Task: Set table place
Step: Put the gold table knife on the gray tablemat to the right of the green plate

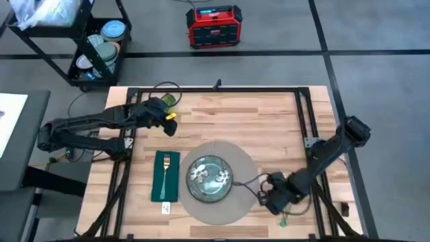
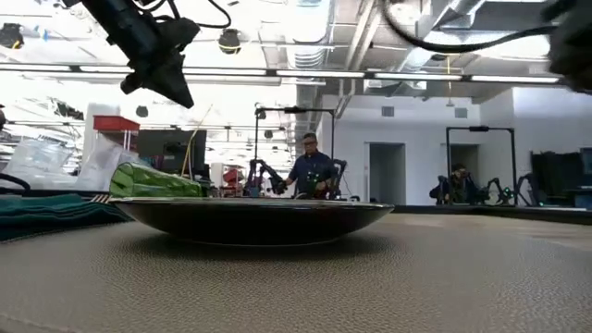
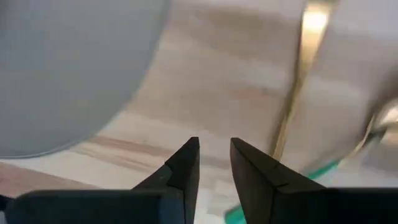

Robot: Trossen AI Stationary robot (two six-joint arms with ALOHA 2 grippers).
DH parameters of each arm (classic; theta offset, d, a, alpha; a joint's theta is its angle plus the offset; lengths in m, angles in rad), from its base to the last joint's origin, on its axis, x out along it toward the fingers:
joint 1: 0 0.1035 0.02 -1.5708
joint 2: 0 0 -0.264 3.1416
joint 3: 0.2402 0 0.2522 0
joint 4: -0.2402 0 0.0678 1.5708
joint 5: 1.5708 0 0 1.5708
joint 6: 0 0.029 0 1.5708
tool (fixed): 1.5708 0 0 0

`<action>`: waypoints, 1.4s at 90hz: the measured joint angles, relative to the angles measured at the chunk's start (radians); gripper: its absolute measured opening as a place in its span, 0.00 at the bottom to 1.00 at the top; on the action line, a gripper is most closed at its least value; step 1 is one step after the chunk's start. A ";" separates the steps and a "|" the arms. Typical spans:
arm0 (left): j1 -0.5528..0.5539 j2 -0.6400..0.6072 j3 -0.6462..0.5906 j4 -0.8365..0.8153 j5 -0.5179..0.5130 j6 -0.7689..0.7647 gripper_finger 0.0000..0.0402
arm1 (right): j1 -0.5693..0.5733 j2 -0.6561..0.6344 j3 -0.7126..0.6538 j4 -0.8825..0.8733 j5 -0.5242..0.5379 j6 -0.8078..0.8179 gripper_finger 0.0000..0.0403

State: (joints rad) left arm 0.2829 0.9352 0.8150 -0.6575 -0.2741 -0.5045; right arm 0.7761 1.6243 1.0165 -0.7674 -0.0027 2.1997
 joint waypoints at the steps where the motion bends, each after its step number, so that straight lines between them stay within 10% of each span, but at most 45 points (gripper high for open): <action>1: 0.000 0.000 0.000 0.000 0.004 0.002 0.00 | 0.005 0.002 0.004 0.001 -0.002 0.004 0.22; 126: 0.000 0.000 0.000 0.021 0.039 0.010 0.00 | 0.070 0.153 0.116 -0.094 -0.204 0.034 0.23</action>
State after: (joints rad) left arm 0.2829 0.9356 0.8150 -0.6369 -0.2352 -0.4950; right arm 0.8466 1.7777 1.1324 -0.8615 -0.2063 2.2341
